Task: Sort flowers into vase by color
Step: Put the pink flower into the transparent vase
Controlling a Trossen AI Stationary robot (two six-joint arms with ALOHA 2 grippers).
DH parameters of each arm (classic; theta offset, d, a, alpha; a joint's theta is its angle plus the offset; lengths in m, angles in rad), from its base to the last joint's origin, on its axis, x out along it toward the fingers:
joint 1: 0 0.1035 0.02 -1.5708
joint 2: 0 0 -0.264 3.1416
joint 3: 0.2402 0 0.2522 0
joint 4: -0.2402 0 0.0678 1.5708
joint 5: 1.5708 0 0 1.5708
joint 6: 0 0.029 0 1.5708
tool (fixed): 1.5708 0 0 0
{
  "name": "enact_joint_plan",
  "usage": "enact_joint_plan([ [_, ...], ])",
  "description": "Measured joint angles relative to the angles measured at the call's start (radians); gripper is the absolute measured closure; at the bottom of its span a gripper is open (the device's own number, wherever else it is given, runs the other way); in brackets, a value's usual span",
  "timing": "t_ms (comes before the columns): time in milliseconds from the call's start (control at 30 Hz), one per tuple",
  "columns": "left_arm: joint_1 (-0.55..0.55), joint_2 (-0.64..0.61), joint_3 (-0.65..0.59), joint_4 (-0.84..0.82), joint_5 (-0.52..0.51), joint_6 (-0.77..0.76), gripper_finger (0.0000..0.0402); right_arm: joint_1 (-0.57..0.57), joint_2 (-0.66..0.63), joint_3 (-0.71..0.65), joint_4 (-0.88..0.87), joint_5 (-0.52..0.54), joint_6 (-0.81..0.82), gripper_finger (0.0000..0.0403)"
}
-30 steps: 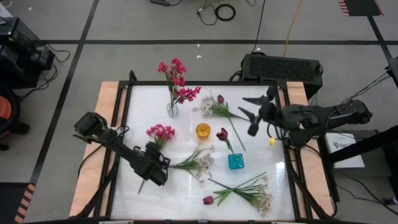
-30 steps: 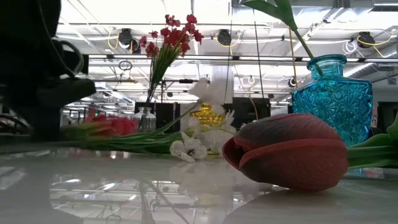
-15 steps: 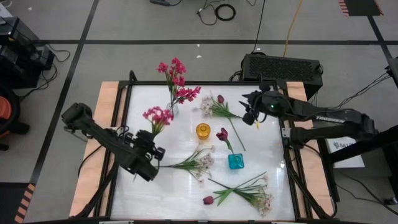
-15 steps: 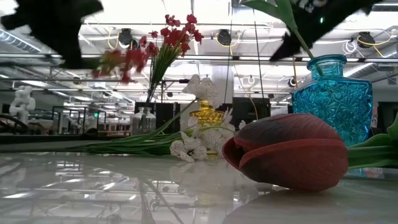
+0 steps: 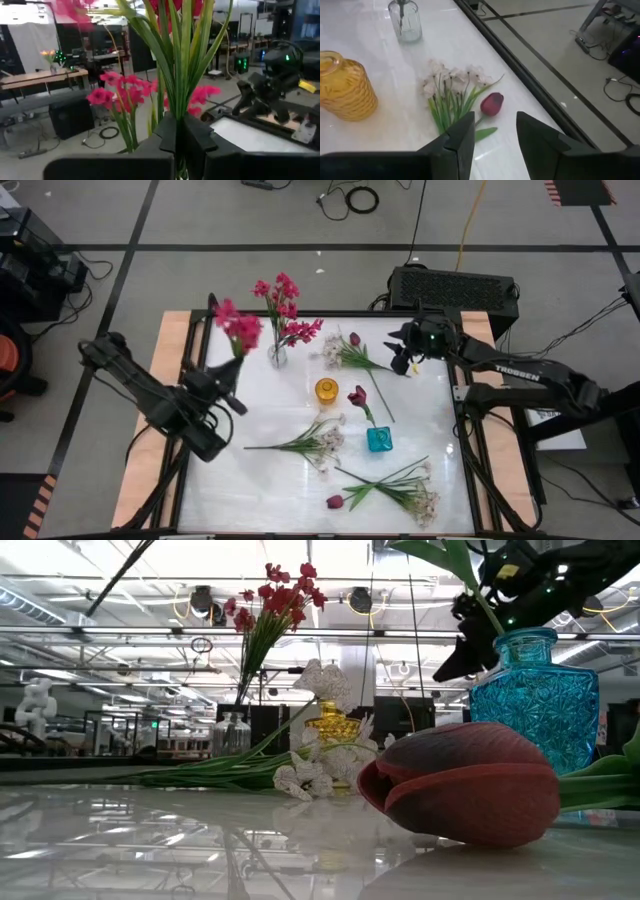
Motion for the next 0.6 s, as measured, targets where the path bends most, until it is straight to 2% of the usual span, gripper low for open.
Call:
enact_joint_plan([
  [233,0.11,-0.102,0.004,0.019,0.004,0.022,0.0388,0.0,0.011,-0.002,0.093,0.0,0.021,0.0266],
  [367,0.116,-0.109,0.004,0.146,0.095,0.069,0.0388,0.002,-0.013,0.0,0.167,0.0,0.066,0.0266],
  [467,0.105,-0.091,0.004,0.35,0.169,0.262,0.0388,0.006,-0.041,0.026,0.174,0.0,0.091,0.0266],
  [600,0.091,-0.074,0.003,0.754,0.207,0.67,0.0388,0.046,-0.079,0.072,0.175,0.0,0.111,0.0266],
])
